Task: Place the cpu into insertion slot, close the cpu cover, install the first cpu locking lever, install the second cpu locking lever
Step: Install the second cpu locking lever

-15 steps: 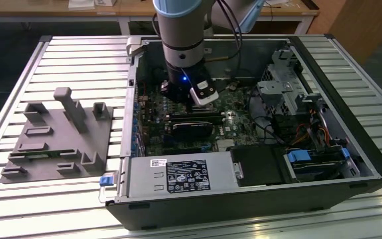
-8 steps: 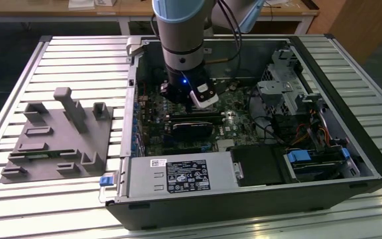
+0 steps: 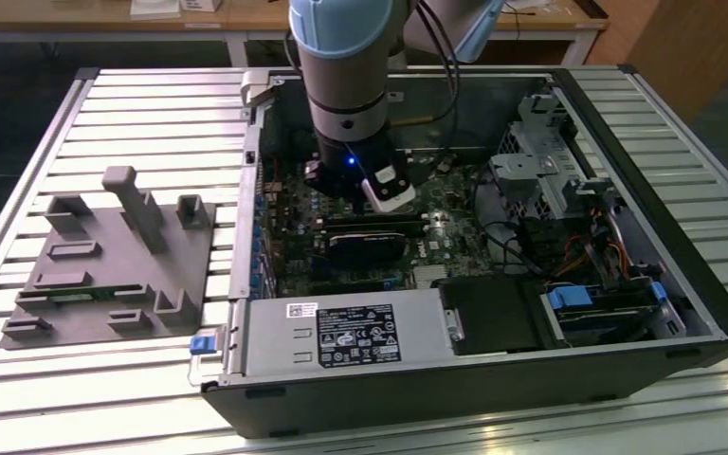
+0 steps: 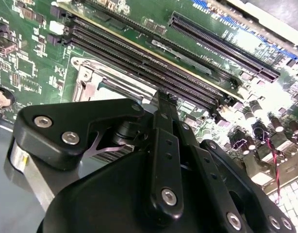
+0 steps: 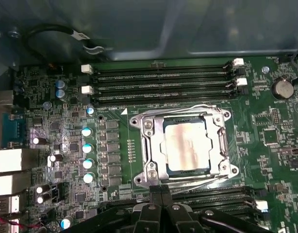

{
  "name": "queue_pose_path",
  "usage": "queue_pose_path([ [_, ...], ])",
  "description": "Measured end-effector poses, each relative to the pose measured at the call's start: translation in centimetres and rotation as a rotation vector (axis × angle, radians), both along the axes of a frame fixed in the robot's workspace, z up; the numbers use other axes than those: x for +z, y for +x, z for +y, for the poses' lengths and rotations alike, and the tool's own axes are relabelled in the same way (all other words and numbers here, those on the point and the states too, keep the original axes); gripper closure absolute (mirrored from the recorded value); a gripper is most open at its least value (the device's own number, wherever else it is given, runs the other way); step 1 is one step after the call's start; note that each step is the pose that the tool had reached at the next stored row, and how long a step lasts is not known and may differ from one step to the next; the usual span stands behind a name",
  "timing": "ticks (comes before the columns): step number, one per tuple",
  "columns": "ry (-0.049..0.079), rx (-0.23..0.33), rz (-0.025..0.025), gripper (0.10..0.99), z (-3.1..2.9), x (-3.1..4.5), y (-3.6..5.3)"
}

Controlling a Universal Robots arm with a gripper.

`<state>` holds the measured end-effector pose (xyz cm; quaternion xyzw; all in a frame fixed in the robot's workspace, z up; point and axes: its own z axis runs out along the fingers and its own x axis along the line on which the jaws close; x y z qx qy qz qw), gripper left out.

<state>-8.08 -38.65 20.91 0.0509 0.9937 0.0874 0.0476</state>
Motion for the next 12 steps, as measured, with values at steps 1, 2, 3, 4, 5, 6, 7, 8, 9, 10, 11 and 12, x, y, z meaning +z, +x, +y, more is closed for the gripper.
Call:
queue_pose_path([
  [1,0.006,0.002,-0.0001,0.980,-0.06,-0.07,-0.02],
  [2,0.011,0.004,-0.0001,0.980,-0.12,-0.14,-0.05],
  [3,0.015,0.005,0.0000,0.980,-0.21,-0.20,-0.08],
  [4,0.017,0.007,-0.0001,0.980,-0.33,-0.25,-0.11],
  [5,0.017,0.008,-0.0002,0.980,-0.47,-0.29,-0.14],
  [6,0.018,0.009,-0.0001,0.980,-0.62,-0.31,-0.17],
  [7,0.018,0.010,0.0000,0.980,-0.78,-0.33,-0.21],
  [8,0.019,0.011,0.0000,0.980,-0.91,-0.36,-0.24],
  [9,0.020,0.013,0.0000,0.980,-1.01,-0.39,-0.28],
  [10,0.023,0.014,0.0000,0.980,-1.08,-0.42,-0.32],
  [11,0.026,0.016,0.0000,0.980,-1.14,-0.46,-0.36],
  [12,0.029,0.017,0.0000,0.980,-1.21,-0.51,-0.40],
])
